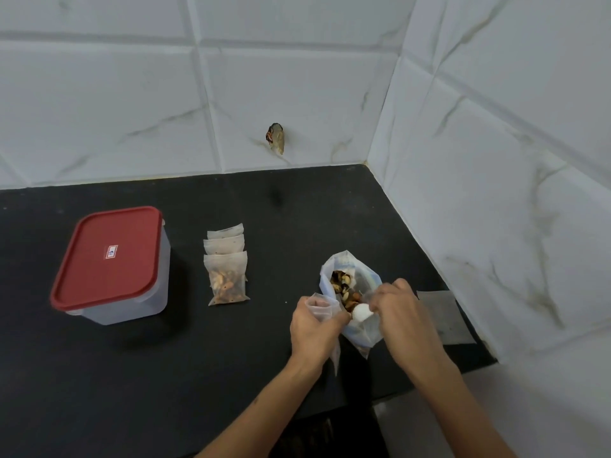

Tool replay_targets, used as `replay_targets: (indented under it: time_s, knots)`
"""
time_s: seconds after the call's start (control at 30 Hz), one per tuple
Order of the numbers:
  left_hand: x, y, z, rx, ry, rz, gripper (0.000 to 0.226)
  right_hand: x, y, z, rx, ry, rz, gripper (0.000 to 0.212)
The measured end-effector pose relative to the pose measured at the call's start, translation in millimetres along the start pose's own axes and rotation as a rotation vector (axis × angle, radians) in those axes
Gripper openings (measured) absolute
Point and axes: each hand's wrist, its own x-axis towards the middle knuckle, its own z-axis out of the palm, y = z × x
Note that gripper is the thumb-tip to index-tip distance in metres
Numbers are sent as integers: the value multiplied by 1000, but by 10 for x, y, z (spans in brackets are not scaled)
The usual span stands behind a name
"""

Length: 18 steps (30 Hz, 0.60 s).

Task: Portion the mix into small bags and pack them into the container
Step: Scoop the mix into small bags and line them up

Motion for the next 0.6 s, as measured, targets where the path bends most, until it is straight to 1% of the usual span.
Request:
replay_targets:
  time_s: [0.03,0.07,0.13,0.17,0.23,0.27,0.37,0.4,0.47,0.53,0.6]
  knots:
    - [-5,-4,10,-2,-6,2,34,18,-27,-40,-1,-67,51,28]
    - [-11,-8,23,-1,-9,8,34,56,-50,-72,-12,-145,113,33]
    - [-16,-12,45,-1,0,12,34,116,-91,-111,-56,-281,177,47]
    - [-15,-16,53,-4,3,13,34,156,-121,-112,-73,-309,180,51]
    - [-16,-16,63,-1,1,10,34,128,-139,-55,-86,-302,161,54]
    - [-13,-18,62,4,0,8,33,85,-144,3,-81,-256,139,53]
    - [-2,-33,52,3,0,10,32,-92,-147,159,-11,13,86,44]
    - [1,-38,54,0,-2,12,32,-124,-152,197,6,70,69,42]
    - [7,-51,57,2,-7,18,33,-136,-164,234,51,113,74,44]
    - [10,-57,49,-2,-7,29,33,-129,-196,233,108,105,103,48]
    - [20,-65,30,-3,-11,25,33,-141,-193,238,150,135,145,44]
